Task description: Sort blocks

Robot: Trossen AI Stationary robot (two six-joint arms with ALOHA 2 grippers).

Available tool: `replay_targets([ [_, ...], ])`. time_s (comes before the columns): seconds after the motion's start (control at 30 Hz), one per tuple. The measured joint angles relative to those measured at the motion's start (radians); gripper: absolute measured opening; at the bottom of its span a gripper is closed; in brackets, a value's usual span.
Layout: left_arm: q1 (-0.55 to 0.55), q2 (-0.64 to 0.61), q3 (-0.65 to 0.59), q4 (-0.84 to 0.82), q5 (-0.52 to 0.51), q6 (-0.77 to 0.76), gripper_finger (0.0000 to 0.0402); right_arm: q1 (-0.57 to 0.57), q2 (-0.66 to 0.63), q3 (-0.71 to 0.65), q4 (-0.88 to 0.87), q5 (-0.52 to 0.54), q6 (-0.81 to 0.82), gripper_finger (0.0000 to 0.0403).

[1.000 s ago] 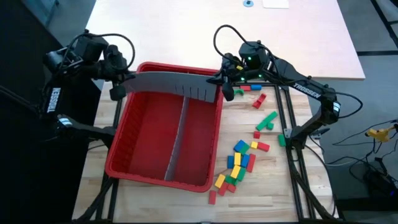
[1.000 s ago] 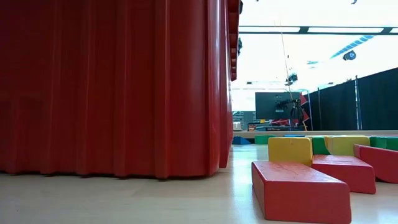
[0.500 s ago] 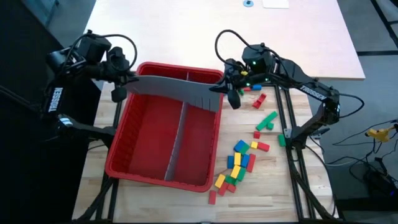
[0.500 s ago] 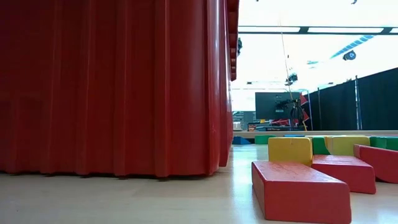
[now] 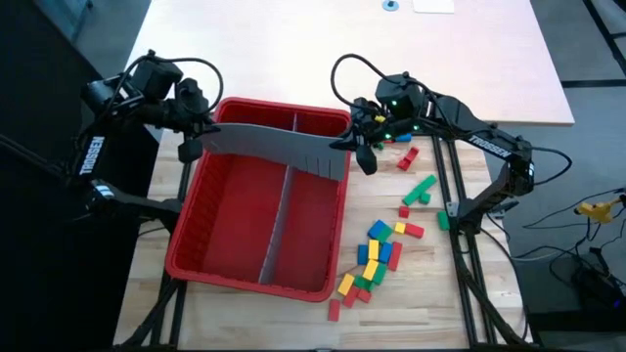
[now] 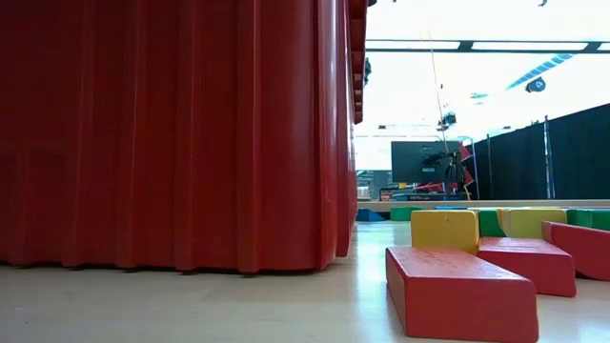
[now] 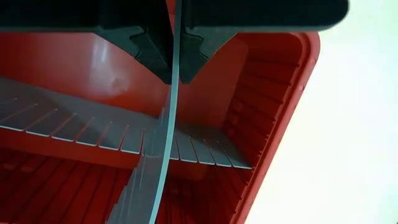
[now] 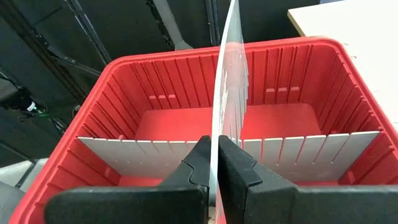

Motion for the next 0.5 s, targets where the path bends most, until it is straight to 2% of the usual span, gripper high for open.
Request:
replay_targets([
  [0.5, 0.000, 0.002, 0.000, 0.004, -0.039, 0.019, 0.0000, 0.000, 0.001, -0.002, -0.001, 0.000, -0.016, 0.0000],
])
